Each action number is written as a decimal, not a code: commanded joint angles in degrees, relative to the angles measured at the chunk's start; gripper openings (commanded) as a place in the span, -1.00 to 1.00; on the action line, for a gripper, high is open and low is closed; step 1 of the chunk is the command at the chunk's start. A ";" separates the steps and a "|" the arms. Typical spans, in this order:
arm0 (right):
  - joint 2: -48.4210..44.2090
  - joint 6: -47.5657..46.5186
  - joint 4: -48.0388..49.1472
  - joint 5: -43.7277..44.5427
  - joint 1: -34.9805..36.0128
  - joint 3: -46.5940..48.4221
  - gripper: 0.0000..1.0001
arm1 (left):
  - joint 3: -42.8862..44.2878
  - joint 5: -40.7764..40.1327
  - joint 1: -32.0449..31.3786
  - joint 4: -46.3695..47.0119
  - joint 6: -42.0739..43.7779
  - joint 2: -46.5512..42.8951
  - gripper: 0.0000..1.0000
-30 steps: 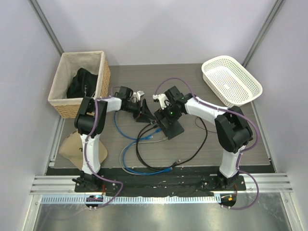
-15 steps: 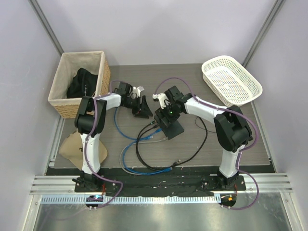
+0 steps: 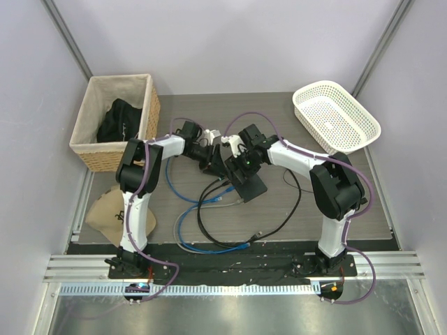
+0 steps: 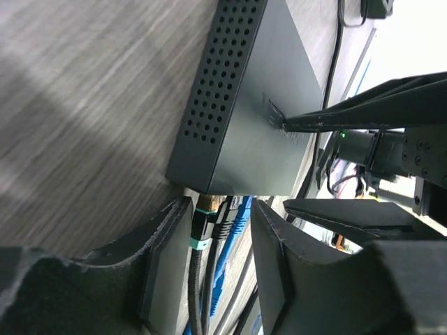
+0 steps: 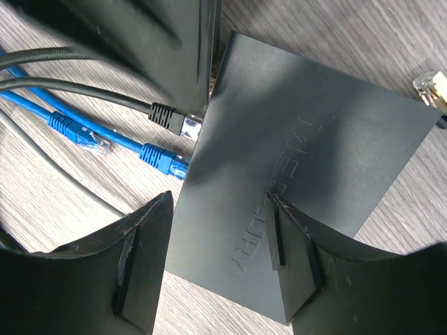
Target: Pull the plug from the switch port
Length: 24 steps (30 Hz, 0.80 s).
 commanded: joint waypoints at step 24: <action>2.86 -0.35 -1.10 0.01 0.34 -0.80 0.26 | 0.80 -9.89 -1.08 -8.38 4.56 8.33 -1.00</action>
